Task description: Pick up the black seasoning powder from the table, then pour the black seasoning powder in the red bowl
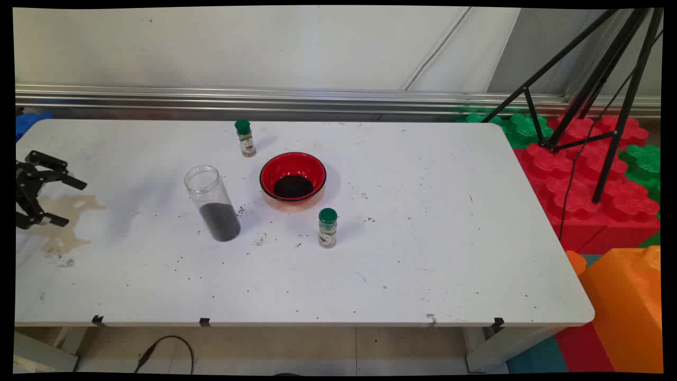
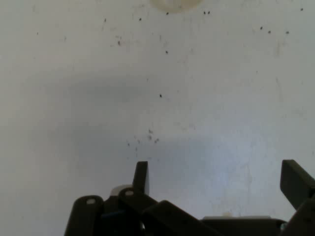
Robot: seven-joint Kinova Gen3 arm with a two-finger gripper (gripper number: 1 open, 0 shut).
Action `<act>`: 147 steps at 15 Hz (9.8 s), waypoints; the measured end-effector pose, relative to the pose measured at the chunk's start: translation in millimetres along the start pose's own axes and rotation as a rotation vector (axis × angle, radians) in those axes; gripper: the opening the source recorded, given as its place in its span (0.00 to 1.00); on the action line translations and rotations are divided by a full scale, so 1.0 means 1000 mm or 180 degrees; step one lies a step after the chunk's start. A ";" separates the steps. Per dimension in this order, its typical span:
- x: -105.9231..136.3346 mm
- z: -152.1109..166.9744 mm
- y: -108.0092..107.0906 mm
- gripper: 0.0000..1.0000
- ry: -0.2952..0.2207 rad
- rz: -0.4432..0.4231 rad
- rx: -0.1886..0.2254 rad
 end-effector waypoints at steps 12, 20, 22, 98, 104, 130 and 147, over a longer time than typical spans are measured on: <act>0.053 0.045 -0.012 1.00 0.0229 -0.0115 -0.0027; 0.079 0.085 -0.019 1.00 0.0408 -0.0075 -0.0117; 0.084 0.096 -0.019 1.00 0.0458 -0.0042 -0.0141; 0.191 0.171 -0.033 0.00 0.1973 -0.0041 0.0009; 0.212 0.163 -0.050 0.00 0.2041 -0.0133 0.0134; 0.263 0.193 -0.133 0.00 0.2050 0.0317 0.0697; 0.265 0.224 -0.136 0.00 0.1767 0.1478 0.0867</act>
